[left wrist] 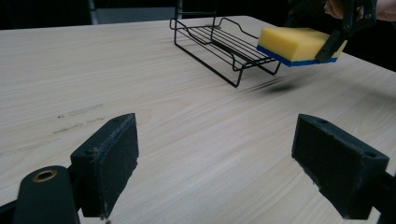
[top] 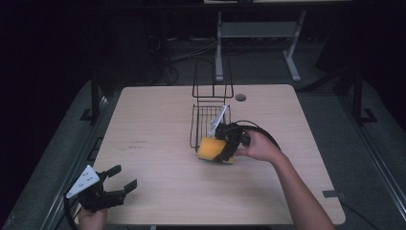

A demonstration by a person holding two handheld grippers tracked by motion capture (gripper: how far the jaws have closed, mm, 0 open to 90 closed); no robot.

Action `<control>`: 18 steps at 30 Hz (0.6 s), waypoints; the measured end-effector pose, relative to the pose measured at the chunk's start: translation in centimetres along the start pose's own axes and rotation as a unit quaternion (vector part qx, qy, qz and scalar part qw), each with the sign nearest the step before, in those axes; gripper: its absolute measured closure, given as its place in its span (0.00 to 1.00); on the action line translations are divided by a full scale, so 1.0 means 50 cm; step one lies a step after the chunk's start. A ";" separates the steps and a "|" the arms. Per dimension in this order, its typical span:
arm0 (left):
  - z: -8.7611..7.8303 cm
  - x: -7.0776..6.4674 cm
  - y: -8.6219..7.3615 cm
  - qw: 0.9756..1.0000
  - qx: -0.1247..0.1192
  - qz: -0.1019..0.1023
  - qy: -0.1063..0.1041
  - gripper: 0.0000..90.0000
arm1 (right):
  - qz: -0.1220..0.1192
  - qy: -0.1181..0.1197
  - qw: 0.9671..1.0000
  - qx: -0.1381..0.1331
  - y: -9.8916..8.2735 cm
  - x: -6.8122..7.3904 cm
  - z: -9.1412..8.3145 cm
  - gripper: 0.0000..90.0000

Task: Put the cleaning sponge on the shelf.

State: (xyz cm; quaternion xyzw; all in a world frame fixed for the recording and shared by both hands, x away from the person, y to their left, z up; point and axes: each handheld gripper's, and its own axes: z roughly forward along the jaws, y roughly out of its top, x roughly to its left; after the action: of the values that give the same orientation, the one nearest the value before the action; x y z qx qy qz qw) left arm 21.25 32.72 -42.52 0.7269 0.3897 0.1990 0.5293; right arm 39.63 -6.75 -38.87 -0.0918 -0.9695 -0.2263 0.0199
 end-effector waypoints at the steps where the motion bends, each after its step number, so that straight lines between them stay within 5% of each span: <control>1: 0.000 0.000 0.000 1.000 0.000 0.000 0.000 0.16 | -0.001 0.004 1.000 -0.001 0.003 -0.002 0.002 0.24; 18: 0.000 0.000 0.000 1.000 -0.001 -0.001 -0.001 0.16 | 0.011 0.006 1.000 0.001 0.015 -0.029 0.004 0.24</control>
State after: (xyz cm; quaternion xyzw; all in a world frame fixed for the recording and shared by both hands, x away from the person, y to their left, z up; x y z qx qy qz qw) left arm 21.27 32.72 -42.54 0.7265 0.3897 0.1985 0.5299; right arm 41.19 -6.28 -38.83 -0.1008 -0.9687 -0.2252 0.0282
